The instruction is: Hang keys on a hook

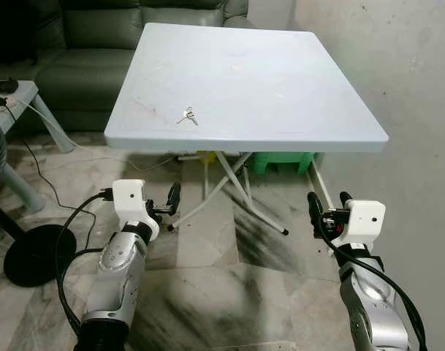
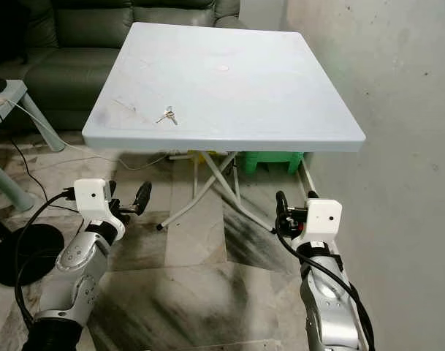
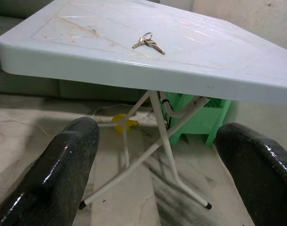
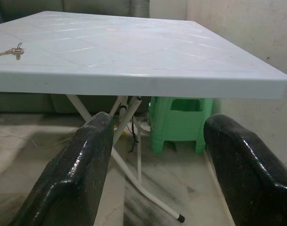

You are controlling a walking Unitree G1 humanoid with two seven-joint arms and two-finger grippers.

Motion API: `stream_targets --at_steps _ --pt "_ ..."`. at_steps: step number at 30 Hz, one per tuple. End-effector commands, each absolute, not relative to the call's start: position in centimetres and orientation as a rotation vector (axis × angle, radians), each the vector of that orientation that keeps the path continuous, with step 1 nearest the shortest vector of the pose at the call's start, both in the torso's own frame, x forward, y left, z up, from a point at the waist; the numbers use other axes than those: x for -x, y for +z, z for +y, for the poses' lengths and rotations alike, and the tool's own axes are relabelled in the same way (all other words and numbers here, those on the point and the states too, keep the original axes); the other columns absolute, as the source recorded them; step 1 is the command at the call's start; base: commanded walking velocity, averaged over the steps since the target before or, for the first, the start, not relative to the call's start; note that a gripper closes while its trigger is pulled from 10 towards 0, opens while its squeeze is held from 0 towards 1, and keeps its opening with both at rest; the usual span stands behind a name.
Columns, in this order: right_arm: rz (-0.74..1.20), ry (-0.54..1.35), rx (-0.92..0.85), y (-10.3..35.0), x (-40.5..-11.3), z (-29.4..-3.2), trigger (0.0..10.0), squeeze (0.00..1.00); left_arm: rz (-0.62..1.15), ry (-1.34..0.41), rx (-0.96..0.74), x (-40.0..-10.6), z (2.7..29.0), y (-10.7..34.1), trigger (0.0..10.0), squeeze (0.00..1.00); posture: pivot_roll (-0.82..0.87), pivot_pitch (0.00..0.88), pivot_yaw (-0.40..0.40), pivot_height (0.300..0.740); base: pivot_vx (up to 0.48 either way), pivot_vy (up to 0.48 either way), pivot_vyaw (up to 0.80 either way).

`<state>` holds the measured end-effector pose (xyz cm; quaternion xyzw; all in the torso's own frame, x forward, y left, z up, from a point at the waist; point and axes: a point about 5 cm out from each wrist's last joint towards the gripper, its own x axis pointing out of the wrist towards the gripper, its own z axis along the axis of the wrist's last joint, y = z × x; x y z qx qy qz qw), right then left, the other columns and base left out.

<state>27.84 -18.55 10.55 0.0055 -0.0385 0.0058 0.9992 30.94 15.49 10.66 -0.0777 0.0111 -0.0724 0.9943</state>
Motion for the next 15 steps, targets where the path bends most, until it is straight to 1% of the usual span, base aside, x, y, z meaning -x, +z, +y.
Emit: stream_targets --at_steps 1,2,5,15 --pt "-0.088 0.004 -0.015 10.92 -27.86 -18.67 10.0 0.0 0.014 -0.151 0.139 -30.85 15.58 10.94 10.0 0.0 0.01 0.104 -0.029 0.74 0.0 0.0 0.0" --pt "-0.088 0.004 -0.015 10.92 -27.86 -18.67 10.0 0.0 0.014 -0.151 0.139 -30.85 15.58 10.94 10.0 0.0 0.01 0.104 -0.029 0.74 0.0 0.0 0.0" --pt "-0.087 0.004 -0.016 10.92 -27.89 -18.62 10.0 0.0 0.014 -0.151 0.138 -30.89 15.61 10.97 10.0 0.0 0.01 0.106 -0.029 0.74 0.245 0.0 0.0" --pt "-0.084 0.008 -0.017 10.81 -27.88 -18.54 10.0 0.0 0.01 -0.157 0.136 -30.96 15.56 11.03 10.0 0.0 0.02 0.101 -0.028 0.74 0.292 0.0 0.0"
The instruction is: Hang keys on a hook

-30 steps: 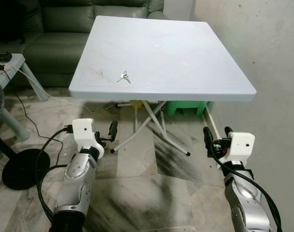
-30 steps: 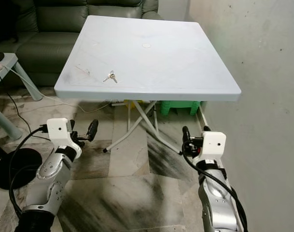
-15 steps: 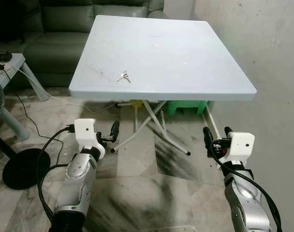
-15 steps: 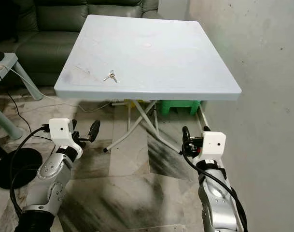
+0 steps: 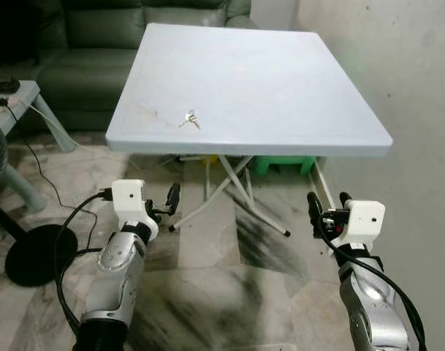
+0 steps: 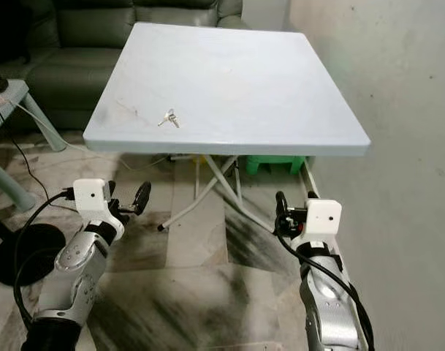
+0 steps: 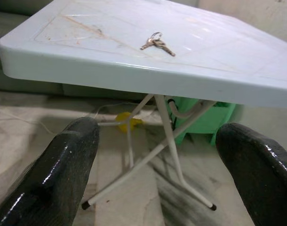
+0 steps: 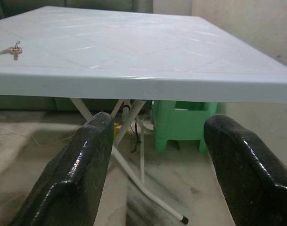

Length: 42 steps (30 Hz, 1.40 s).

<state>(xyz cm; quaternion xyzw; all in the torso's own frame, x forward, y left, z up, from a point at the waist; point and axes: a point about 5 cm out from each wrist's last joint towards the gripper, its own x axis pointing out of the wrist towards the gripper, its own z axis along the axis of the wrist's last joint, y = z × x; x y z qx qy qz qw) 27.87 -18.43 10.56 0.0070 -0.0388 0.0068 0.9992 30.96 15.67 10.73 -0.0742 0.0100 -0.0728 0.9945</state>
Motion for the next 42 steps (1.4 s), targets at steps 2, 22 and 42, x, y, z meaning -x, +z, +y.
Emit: stream_targets --at_steps 2,22,42 --pt "-0.083 0.009 -0.016 10.79 -27.86 -18.51 10.0 0.0 0.01 -0.159 0.134 -30.95 15.53 11.02 10.0 0.0 0.02 0.101 -0.028 0.74 0.311 0.0 0.0" --pt "-0.076 0.028 -0.02 10.51 -27.79 -18.32 10.0 0.0 0.011 -0.172 0.126 -30.86 15.25 10.9 10.0 0.0 0.02 0.088 -0.03 0.74 0.308 0.0 0.0" --pt "-0.061 0.061 0.01 10.29 -27.71 -17.87 10.0 0.0 0.009 -0.173 0.127 -30.75 15.18 10.92 10.0 0.0 0.02 0.089 -0.032 0.74 0.297 0.0 0.31"
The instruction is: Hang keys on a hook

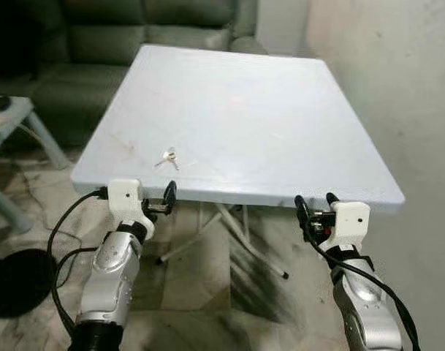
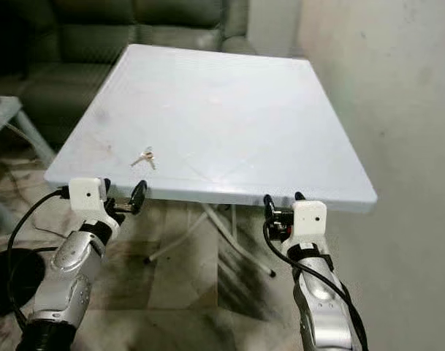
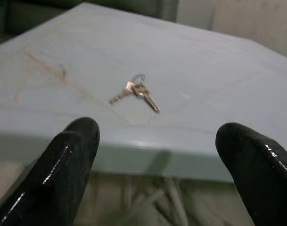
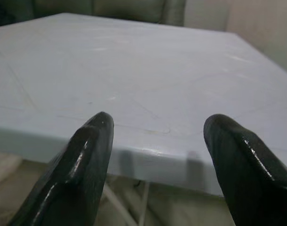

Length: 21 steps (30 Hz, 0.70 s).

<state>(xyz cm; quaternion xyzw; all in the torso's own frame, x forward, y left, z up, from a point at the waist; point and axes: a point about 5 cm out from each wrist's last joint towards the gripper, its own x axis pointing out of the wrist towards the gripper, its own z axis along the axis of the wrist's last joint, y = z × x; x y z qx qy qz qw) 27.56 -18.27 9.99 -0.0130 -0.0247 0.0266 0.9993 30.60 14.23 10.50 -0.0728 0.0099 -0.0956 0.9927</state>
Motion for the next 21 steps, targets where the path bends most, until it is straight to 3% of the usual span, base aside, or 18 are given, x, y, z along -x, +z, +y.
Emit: stream_targets --at_steps 1,21 --pt "-0.061 0.058 0.005 10.26 -27.69 -17.9 10.0 0.0 0.009 -0.174 0.126 -30.74 15.18 10.92 10.0 0.0 0.02 0.089 -0.032 0.74 0.296 0.0 0.0" --pt "-0.059 0.054 -0.006 10.33 -27.73 -18.25 10.0 0.0 0.019 -0.148 0.129 -30.58 15.31 10.75 10.0 0.0 0.02 0.099 -0.04 0.74 0.279 0.0 0.0"
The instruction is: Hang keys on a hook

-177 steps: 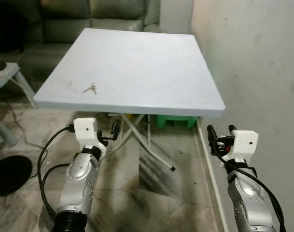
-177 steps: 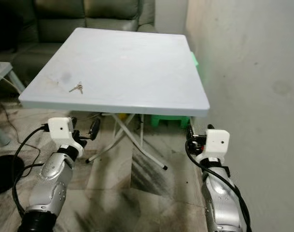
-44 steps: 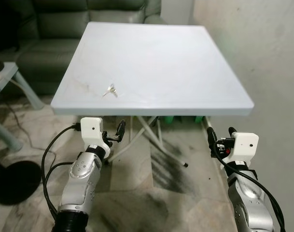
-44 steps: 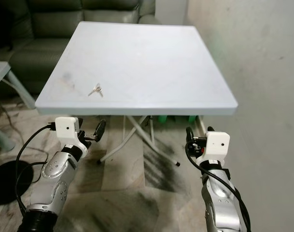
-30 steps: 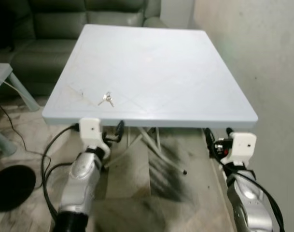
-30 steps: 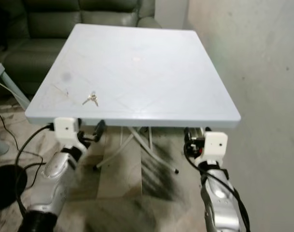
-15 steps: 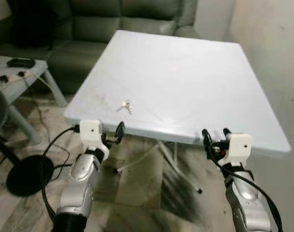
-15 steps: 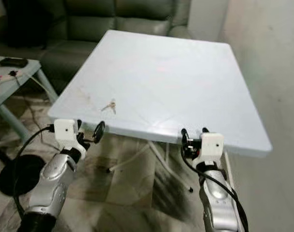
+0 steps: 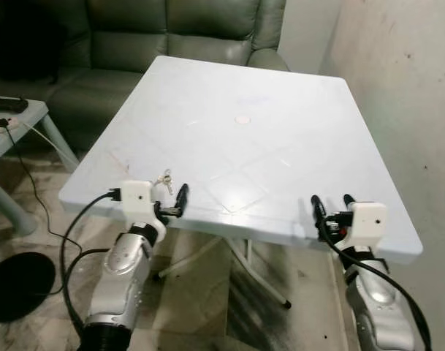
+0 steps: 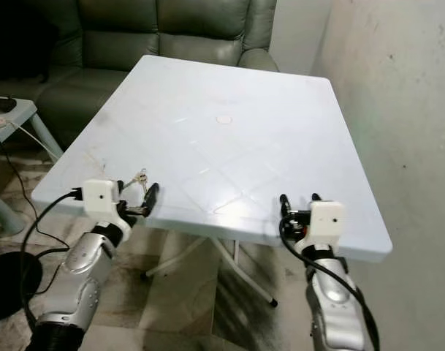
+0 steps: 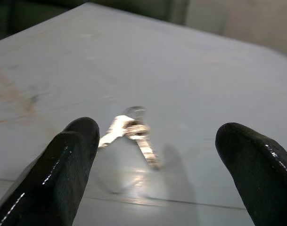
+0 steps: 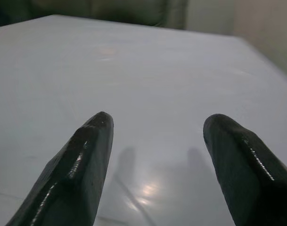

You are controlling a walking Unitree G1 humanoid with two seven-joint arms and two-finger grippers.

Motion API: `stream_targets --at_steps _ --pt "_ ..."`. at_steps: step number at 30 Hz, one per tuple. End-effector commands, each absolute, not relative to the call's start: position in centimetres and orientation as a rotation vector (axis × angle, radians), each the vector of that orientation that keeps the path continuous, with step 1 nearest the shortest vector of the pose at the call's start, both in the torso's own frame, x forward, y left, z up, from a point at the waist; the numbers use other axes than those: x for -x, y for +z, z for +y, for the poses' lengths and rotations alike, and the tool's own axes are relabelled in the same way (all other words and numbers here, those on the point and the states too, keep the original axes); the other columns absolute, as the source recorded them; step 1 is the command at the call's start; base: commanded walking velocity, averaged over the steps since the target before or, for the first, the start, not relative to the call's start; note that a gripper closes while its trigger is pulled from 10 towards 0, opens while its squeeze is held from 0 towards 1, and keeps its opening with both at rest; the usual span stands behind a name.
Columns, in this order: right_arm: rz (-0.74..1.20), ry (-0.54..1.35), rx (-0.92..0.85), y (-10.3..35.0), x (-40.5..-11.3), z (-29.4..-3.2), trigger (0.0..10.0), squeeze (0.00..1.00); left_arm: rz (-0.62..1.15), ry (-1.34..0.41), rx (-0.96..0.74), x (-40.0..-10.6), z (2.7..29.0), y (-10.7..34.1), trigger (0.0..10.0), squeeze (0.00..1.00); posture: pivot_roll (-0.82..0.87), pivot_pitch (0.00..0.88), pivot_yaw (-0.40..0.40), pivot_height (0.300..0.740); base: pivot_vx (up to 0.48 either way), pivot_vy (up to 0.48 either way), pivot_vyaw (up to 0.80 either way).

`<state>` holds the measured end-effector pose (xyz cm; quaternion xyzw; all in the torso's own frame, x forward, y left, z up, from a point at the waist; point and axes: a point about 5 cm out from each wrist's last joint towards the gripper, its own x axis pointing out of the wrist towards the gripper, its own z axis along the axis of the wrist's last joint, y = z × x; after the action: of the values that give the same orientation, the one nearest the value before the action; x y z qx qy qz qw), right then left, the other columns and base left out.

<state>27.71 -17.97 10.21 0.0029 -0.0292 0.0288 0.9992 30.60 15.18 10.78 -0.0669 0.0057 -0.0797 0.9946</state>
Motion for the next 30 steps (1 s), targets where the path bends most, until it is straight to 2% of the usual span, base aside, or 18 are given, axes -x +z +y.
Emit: stream_targets --at_steps 1,30 --pt "-0.058 0.054 -0.006 10.33 -27.74 -18.27 10.0 0.0 0.015 -0.151 0.126 -30.56 15.25 10.77 10.0 0.0 0.02 0.104 -0.042 0.74 0.0 0.0 0.0" --pt "-0.057 0.049 0.001 10.51 -27.9 -18.51 10.0 0.0 -0.014 -0.163 0.13 -30.51 14.93 10.98 10.0 0.0 0.01 0.104 -0.046 0.74 0.0 0.0 0.0"
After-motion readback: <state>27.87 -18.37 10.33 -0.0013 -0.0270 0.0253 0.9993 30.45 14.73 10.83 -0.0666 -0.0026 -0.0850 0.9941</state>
